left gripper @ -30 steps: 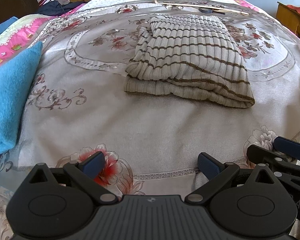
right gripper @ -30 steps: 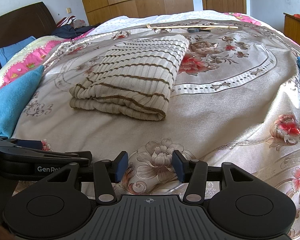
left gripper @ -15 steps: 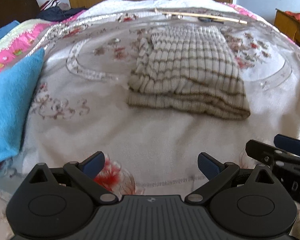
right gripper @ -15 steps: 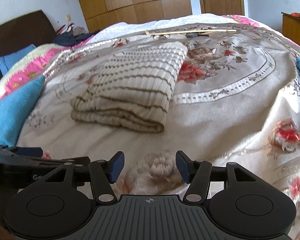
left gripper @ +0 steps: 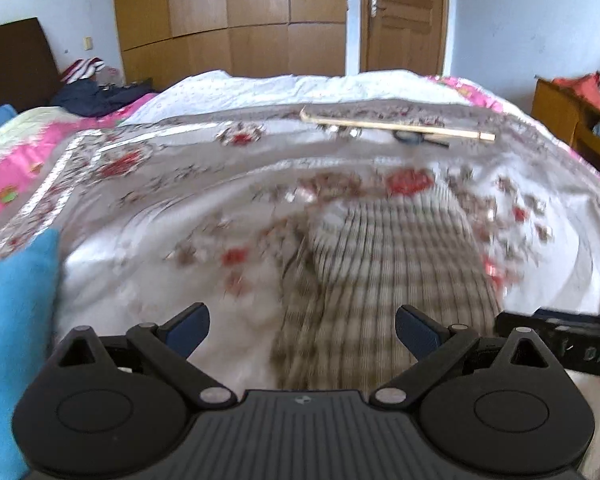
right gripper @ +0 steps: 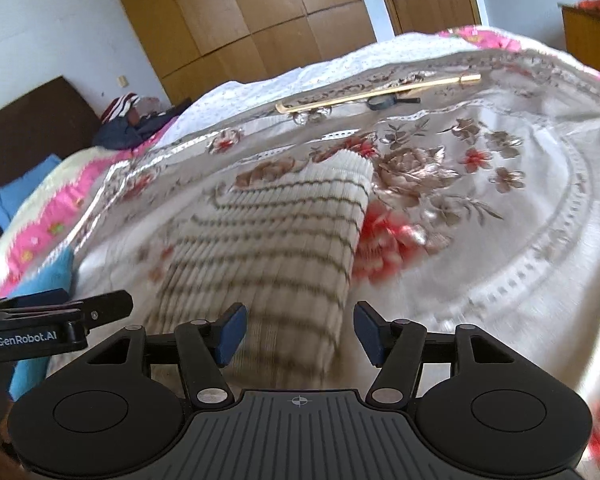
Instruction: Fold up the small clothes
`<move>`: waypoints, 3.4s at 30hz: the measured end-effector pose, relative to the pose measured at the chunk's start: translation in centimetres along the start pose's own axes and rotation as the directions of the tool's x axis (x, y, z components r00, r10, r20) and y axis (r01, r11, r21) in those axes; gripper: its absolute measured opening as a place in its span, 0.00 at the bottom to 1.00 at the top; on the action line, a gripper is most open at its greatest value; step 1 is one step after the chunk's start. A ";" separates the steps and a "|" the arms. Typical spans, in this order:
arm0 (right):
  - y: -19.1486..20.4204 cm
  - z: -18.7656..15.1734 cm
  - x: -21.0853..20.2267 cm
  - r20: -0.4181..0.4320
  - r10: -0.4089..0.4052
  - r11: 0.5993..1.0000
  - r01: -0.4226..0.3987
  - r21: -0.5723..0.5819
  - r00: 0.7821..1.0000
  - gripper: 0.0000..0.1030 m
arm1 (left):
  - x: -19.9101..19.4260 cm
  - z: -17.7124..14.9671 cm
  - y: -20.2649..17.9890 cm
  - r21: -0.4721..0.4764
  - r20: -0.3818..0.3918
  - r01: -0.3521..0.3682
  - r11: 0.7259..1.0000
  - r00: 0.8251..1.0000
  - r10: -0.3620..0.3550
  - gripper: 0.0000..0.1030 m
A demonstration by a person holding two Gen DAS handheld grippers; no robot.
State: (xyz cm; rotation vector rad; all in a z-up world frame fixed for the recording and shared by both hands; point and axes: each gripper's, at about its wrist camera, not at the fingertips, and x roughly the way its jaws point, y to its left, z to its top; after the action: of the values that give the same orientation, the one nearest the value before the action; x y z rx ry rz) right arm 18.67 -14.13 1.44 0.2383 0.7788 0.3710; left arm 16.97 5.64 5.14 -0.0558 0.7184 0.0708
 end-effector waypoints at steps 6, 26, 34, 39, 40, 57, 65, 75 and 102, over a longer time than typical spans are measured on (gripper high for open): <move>0.0 1.6 5.5 -0.042 -0.009 1.000 0.009 0.002 0.999 0.64 | 7.8 -0.3 0.5 0.090 -0.108 -0.094 0.991 0.989 0.104 1.00; 1.3 3.9 7.5 -0.087 0.042 0.999 -0.040 0.028 0.995 0.73 | 8.1 -2.8 7.2 0.078 -0.133 -0.105 0.991 0.985 0.114 0.74; -0.8 3.6 6.7 -0.059 0.018 0.993 -0.011 0.119 0.998 0.73 | 5.0 -0.5 9.6 -0.158 -0.089 0.097 0.983 0.990 -0.112 0.74; -1.1 3.2 7.3 -0.068 0.028 0.994 -0.021 0.108 0.997 0.73 | 5.5 0.7 7.1 -0.148 -0.097 0.240 0.959 0.962 -0.256 0.84; -1.3 3.1 7.5 -0.070 0.034 0.993 -0.026 0.116 0.997 0.73 | 5.8 0.5 6.4 -0.155 -0.105 0.258 0.954 0.955 -0.276 0.84; 0.0 3.1 10.7 -0.138 0.136 0.984 -0.118 0.130 0.981 0.54 | 8.6 -1.8 5.7 -0.163 -0.134 0.282 0.946 0.943 -0.304 0.56; 3.8 2.9 11.3 -0.193 0.096 0.995 -0.099 -0.003 0.976 0.55 | 5.3 -5.1 8.6 -0.308 -0.103 0.208 0.928 0.963 -0.250 0.55; 12.0 4.9 6.2 -0.097 0.072 0.974 -0.091 -0.208 0.993 0.59 | 1.2 -7.9 10.0 -0.383 0.006 0.234 0.894 0.968 -0.250 0.56; 17.6 4.1 11.4 -0.194 0.130 0.971 -0.165 -0.173 0.972 0.36 | -2.3 -9.0 10.3 -0.346 0.117 0.278 0.896 0.960 -0.253 0.60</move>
State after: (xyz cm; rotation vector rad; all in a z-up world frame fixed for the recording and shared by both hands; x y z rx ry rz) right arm 24.91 6.22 3.01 0.0854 0.9018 0.6111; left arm 8.43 15.08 -0.39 -0.5010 0.6154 -0.0596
